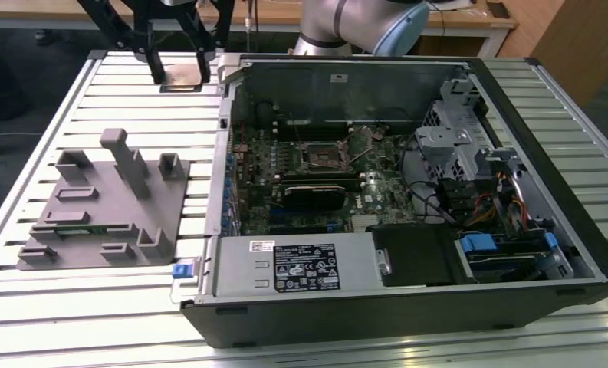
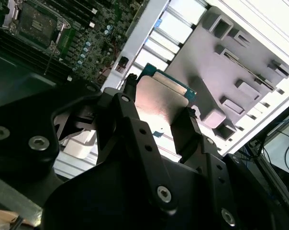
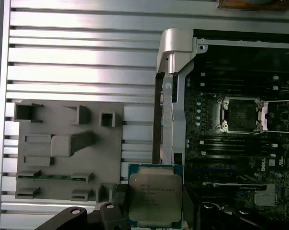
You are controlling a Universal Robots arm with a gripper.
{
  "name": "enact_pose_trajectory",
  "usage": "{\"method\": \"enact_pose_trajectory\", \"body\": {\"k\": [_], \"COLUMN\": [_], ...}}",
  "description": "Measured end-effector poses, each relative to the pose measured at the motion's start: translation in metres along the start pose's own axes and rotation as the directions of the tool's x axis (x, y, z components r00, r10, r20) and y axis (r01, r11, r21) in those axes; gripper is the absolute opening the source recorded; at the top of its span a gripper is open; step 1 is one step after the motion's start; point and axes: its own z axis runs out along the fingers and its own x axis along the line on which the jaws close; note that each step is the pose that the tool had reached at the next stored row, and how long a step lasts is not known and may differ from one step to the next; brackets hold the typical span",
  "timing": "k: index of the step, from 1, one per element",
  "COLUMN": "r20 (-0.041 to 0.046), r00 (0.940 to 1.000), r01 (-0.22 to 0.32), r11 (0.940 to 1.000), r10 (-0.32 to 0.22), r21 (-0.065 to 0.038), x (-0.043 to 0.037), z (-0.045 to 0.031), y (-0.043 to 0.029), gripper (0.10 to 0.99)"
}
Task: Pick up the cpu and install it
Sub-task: 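Pick up the cpu and move it towards the insertion slot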
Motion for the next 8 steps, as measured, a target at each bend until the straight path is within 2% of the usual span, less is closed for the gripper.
{"method": "enact_pose_trajectory", "body": {"k": [8], "r20": [-0.0001], "r00": [1.0000], "r01": [0.000], "r11": [1.0000], "r10": [0.000], "r21": [0.000], "x": [-0.0151], "z": [0.0003], "y": [-0.0003], "gripper": [0.541]}}
